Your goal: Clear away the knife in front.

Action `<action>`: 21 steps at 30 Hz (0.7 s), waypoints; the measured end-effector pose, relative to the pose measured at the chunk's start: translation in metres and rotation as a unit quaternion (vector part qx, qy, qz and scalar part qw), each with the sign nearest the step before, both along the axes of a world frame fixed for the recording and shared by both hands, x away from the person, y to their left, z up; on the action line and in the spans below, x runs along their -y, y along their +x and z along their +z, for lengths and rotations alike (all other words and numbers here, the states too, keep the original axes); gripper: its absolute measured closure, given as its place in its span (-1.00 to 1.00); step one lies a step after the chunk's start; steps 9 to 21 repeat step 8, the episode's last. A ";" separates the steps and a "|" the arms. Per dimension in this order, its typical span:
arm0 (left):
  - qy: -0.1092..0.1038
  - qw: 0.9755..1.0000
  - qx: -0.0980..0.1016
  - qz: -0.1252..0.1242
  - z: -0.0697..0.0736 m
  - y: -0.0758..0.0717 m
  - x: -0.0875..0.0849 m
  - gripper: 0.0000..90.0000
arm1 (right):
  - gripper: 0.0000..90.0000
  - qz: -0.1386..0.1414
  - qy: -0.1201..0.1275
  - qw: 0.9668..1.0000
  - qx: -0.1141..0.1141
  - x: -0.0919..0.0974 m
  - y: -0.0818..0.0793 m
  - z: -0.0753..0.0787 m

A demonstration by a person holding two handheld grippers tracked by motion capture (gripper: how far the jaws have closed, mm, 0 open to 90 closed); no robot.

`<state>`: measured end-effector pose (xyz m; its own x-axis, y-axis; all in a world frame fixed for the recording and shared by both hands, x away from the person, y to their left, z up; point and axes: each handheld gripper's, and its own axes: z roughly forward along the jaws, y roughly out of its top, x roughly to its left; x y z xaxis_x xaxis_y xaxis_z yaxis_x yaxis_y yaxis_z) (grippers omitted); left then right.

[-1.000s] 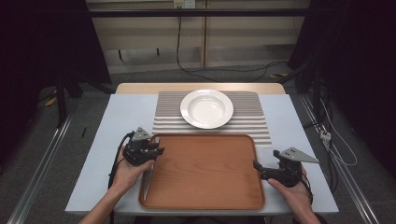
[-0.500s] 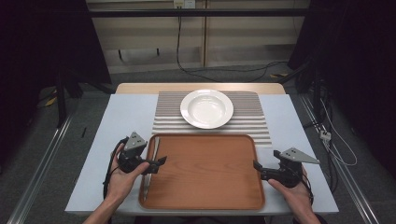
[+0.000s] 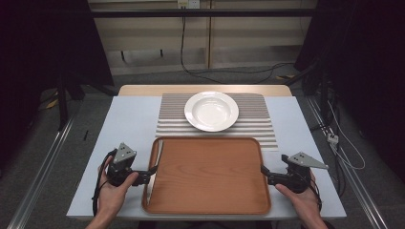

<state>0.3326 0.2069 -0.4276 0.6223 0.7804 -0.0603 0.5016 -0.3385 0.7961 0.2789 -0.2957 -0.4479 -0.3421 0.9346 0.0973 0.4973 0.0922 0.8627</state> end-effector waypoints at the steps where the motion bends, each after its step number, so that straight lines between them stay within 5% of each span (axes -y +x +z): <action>1: -0.002 1.000 -0.002 0.002 -0.002 -0.001 -0.002 -0.84 | -0.81 0.000 -0.001 1.000 0.001 0.001 -0.001 0.000; 8: 0.004 1.000 0.004 0.022 -0.004 -0.002 -0.014 -0.84 | -0.81 -0.004 -0.003 1.000 0.000 0.001 -0.001 0.000; 21: 0.004 1.000 0.004 0.022 -0.004 -0.002 -0.014 -0.84 | -0.81 -0.004 -0.003 1.000 0.000 0.001 -0.001 0.000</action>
